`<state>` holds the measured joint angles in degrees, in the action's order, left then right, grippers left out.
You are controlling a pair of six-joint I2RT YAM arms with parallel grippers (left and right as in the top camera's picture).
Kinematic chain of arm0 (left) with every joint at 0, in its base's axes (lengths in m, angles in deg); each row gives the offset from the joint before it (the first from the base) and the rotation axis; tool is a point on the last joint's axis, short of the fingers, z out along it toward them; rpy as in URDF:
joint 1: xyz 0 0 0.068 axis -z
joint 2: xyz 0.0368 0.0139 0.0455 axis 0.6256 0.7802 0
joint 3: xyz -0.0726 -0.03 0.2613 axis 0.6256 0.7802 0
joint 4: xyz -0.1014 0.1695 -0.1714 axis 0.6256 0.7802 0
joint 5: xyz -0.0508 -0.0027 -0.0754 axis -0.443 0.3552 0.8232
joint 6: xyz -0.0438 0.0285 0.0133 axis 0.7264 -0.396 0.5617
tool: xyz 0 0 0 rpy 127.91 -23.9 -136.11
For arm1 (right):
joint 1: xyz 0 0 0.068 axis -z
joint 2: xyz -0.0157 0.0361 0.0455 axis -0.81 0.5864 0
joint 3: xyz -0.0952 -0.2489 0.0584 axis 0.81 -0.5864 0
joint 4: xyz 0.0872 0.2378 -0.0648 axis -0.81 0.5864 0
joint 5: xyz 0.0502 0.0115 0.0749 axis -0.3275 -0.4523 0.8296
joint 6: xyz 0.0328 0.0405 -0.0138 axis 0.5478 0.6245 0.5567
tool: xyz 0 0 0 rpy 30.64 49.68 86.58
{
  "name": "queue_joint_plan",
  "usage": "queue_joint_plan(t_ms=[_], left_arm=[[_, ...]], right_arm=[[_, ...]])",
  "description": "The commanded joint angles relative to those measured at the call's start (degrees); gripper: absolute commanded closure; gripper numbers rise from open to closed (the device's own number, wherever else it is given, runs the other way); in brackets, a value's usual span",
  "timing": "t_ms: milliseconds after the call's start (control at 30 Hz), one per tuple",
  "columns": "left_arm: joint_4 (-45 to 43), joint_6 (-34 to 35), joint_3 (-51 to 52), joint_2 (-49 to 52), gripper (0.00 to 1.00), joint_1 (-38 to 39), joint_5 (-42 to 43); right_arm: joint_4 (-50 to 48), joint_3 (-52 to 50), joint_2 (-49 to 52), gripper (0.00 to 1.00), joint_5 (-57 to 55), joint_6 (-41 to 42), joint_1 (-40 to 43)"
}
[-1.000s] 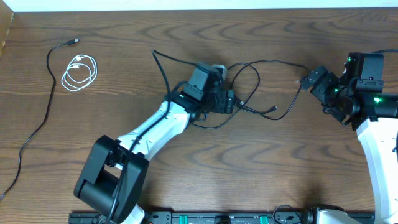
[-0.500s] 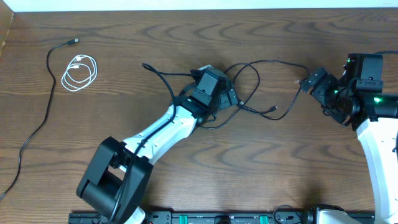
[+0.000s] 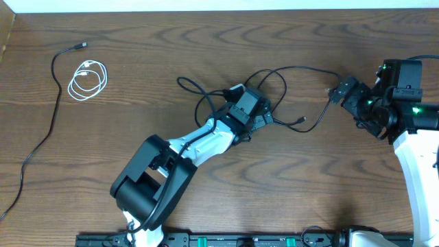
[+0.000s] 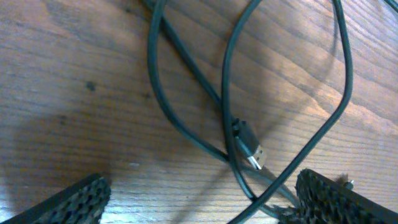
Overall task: Untangle cables
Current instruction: 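Lower the left gripper onto the black cable loops near the USB plug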
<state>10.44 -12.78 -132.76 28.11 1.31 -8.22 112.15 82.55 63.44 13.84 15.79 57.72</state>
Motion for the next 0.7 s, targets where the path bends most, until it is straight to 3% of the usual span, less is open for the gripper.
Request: queue_joint_plan(t_ms=[0,100,267,500,667], left_arm=[[6.01,-6.82,-5.73,1.86,0.03,1.18,-1.81],[10.69,-12.35,-11.17,1.86,0.03,1.25,-4.9],[15.93,-14.45,-15.39,2.16,0.03,1.55,-6.01],[17.59,-23.17,-17.62,2.67,0.03,4.5,-10.1],[17.25,-23.61,-18.51,4.9,0.03,5.44,-10.08]], right_arm=[[-0.04,0.33,-0.83,0.01,0.2,-1.11,0.04],[0.0,0.33,-0.83,0.01,0.22,-1.09,0.04],[0.09,0.33,-0.81,0.01,0.17,-1.11,0.04],[-0.68,0.33,-0.81,0.01,0.26,-1.07,0.02],[-0.46,0.33,-0.83,0.01,0.44,-1.09,0.04]])
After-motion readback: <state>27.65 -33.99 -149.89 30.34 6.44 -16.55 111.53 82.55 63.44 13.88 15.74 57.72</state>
